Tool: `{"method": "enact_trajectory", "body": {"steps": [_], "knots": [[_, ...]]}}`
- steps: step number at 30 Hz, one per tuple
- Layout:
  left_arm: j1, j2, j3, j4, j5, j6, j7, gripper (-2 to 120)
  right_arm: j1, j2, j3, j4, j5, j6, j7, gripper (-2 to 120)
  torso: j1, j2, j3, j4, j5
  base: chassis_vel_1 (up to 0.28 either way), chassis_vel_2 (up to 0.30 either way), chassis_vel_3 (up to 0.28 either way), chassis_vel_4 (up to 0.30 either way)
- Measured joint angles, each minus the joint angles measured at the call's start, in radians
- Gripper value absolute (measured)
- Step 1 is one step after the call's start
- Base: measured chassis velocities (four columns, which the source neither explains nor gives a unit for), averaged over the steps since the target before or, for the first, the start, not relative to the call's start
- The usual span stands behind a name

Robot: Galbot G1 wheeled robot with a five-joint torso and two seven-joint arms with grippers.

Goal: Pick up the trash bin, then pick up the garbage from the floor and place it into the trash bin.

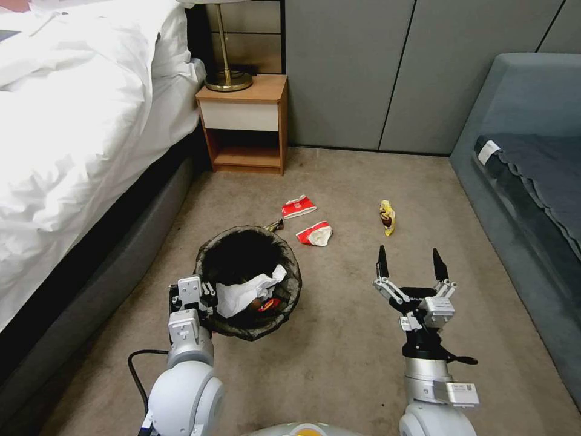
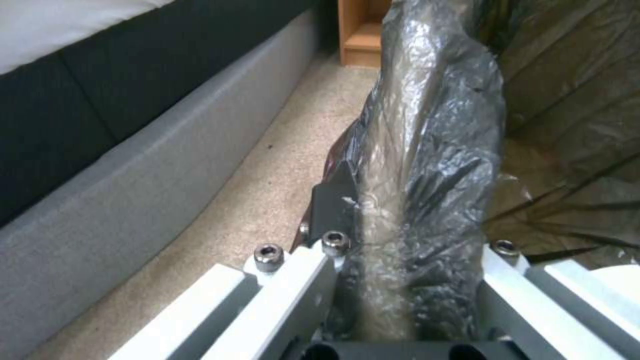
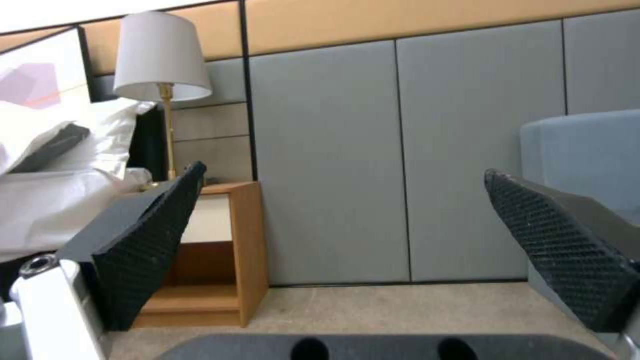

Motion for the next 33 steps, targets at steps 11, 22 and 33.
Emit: {"method": "enact_trajectory", "body": {"steps": [11,22,33], "knots": [[0.008,0.003,0.008,-0.011,0.000,0.000,-0.001,0,0.003,0.002,0.016,-0.006,-0.001,0.005,0.001,100,0.000,0.000,0.000,0.0000,0.0000,0.000,0.000,0.000,0.000],[0.017,0.003,0.010,-0.021,0.002,0.000,-0.002,0,0.006,0.006,0.019,0.001,-0.003,0.017,-0.001,100,0.000,0.000,0.000,-0.0001,-0.0001,0.000,0.000,0.000,0.000],[0.019,-0.001,0.009,-0.025,0.011,-0.002,-0.001,0,0.018,0.008,0.014,0.002,-0.003,0.015,-0.006,100,0.000,0.000,0.000,-0.0001,-0.0001,0.013,0.013,0.015,0.009]]}}
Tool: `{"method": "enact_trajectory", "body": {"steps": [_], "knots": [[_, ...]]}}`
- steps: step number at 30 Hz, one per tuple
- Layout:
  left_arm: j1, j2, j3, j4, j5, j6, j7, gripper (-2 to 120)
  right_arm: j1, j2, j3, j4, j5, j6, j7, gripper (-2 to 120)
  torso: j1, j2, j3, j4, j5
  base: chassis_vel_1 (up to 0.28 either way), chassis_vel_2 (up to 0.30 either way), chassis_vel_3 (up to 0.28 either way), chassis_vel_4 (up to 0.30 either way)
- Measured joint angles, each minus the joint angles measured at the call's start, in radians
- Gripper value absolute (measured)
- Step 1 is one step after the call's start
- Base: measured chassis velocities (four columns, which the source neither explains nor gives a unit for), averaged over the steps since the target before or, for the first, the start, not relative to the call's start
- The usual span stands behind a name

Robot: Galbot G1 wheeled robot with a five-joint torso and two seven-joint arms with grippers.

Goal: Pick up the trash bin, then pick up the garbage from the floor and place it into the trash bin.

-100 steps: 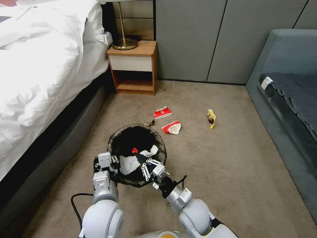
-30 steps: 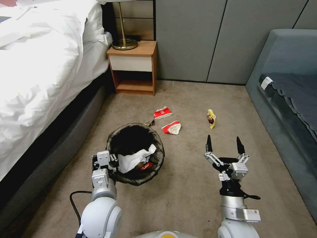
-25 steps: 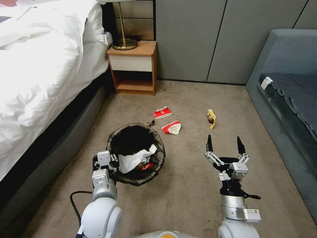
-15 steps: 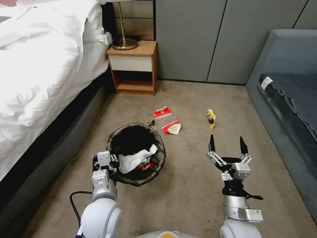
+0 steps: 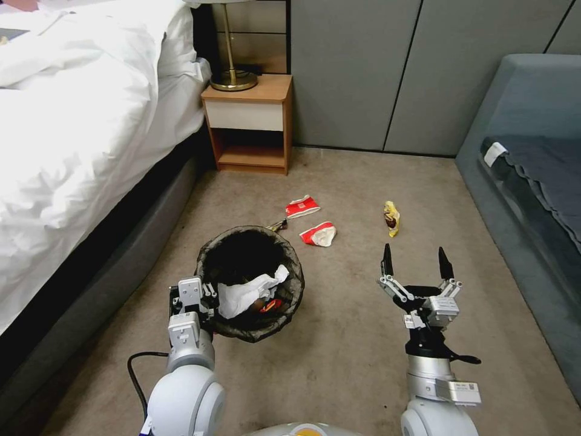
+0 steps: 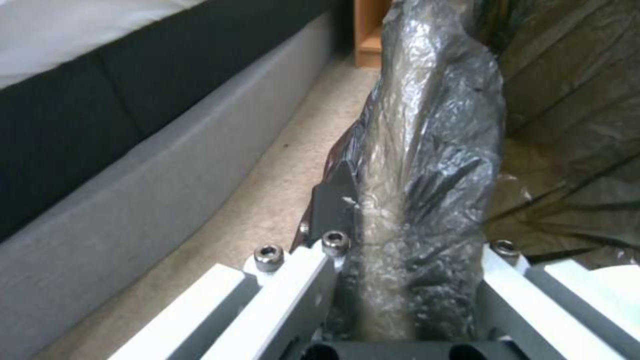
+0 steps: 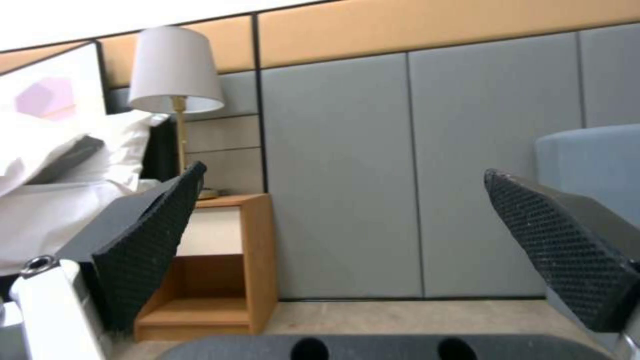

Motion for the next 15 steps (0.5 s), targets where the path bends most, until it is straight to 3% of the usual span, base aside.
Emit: {"method": "enact_trajectory", "body": {"steps": [15], "knots": [[-0.006,-0.001,-0.001,0.010,0.001,-0.011,0.000,0,0.026,0.001,-0.005,0.000,-0.001,-0.017,-0.005,100,0.000,0.000,0.000,0.0004,0.0001,0.082,0.090,0.091,0.087]]}}
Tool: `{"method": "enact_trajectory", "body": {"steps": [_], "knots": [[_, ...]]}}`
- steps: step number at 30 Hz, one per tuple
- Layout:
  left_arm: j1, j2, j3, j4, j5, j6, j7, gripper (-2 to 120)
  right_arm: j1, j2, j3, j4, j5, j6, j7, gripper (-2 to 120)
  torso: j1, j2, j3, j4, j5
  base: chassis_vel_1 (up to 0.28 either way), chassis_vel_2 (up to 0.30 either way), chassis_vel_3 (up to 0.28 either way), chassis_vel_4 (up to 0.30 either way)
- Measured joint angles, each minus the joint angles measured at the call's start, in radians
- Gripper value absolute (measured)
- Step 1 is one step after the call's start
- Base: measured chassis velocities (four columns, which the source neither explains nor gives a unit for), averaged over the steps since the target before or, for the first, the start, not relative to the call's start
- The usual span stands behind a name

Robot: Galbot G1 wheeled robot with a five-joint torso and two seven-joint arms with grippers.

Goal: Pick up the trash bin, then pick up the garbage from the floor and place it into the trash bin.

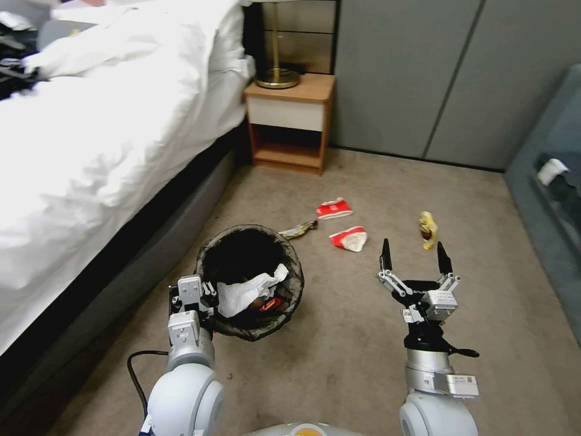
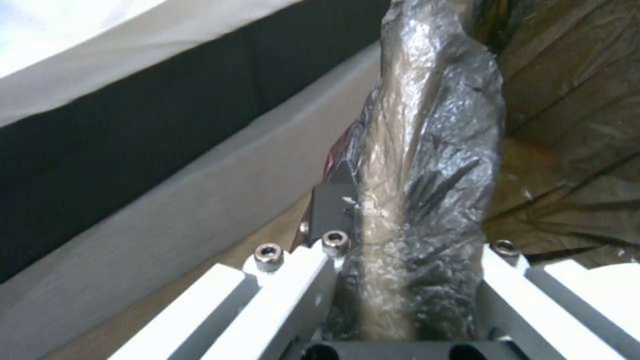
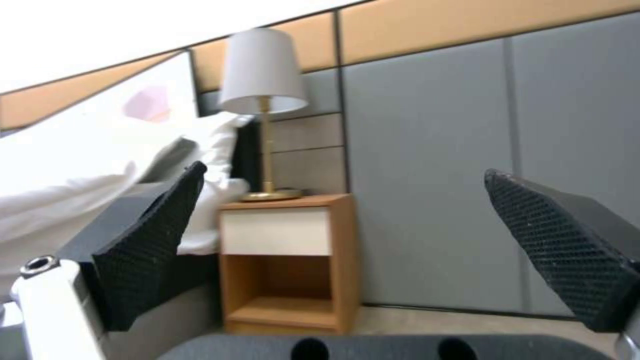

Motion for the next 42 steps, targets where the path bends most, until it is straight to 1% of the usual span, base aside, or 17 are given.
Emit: {"method": "enact_trajectory", "body": {"steps": [3,9,12,32,42], "knots": [[0.000,-0.001,0.000,0.002,0.002,-0.003,-0.001,0,0.001,0.001,-0.002,0.000,0.000,-0.002,-0.001,100,0.000,0.000,0.000,0.0002,0.0000,0.101,0.079,0.087,0.096],[-0.002,-0.002,0.003,0.003,0.002,-0.004,0.001,0,0.008,0.001,-0.003,0.002,-0.001,-0.009,-0.003,100,0.000,0.000,0.000,-0.0006,-0.0001,0.011,0.012,0.004,0.007],[-0.002,-0.001,0.002,0.003,0.001,-0.004,0.001,0,0.011,0.000,-0.003,0.002,-0.001,-0.011,-0.004,100,0.000,0.000,0.000,-0.0003,0.0000,0.000,0.000,0.000,0.000],[-0.003,0.000,-0.002,-0.007,-0.002,-0.002,0.001,0,0.013,0.006,-0.010,0.002,-0.012,-0.012,-0.013,100,0.000,0.000,0.000,-0.0003,0.0000,0.000,0.000,0.000,0.000],[0.001,0.006,0.001,-0.017,-0.002,-0.001,0.001,0,0.023,0.015,-0.005,0.012,-0.029,-0.047,0.001,100,0.000,0.000,0.000,-0.0003,0.0000,0.000,0.000,0.000,0.000]]}}
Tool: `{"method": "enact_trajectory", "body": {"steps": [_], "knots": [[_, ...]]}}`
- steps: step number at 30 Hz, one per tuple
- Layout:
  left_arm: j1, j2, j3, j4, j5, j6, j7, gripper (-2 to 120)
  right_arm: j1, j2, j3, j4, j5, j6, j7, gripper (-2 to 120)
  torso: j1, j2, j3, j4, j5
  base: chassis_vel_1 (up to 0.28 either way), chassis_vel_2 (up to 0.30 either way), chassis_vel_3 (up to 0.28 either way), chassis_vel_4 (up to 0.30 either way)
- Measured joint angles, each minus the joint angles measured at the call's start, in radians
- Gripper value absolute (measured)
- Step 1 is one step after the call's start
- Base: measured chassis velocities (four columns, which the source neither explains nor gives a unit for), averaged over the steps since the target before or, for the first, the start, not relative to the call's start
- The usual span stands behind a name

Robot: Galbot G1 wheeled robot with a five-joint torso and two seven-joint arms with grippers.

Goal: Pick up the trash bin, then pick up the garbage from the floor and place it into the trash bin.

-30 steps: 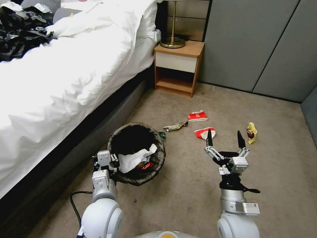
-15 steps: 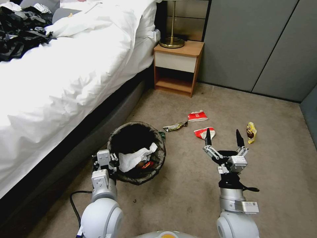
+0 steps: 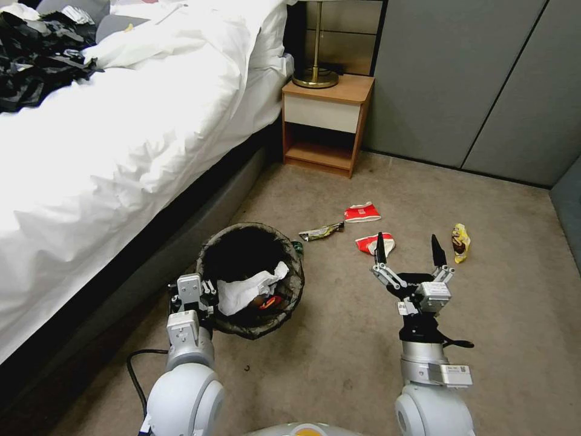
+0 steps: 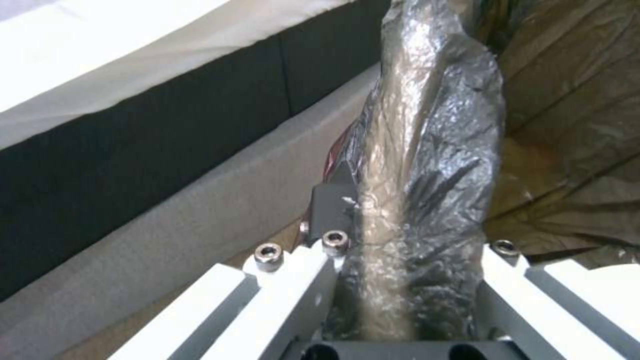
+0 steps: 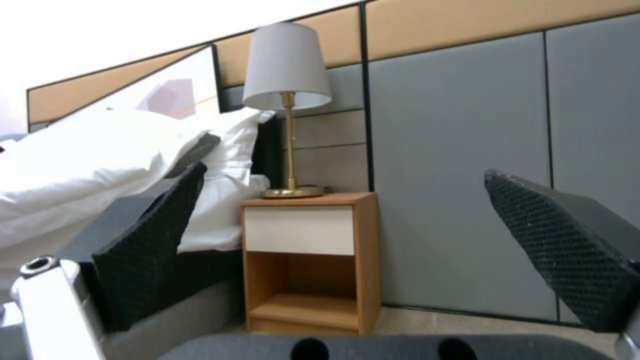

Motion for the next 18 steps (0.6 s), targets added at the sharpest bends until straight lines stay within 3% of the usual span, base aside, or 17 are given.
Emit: {"method": "enact_trajectory", "body": {"steps": [10,18], "knots": [[0.004,-0.005,0.002,0.000,0.004,0.000,0.000,0,0.005,0.009,0.005,0.000,-0.006,0.000,0.001,100,0.000,0.000,0.000,0.0001,0.0000,-0.031,0.029,0.030,-0.024],[0.005,-0.004,0.000,-0.003,0.005,0.001,0.000,0,0.014,0.023,0.007,-0.004,-0.006,0.000,0.001,100,0.000,0.000,0.000,0.0001,0.0003,-0.169,0.165,0.182,-0.167]]}}
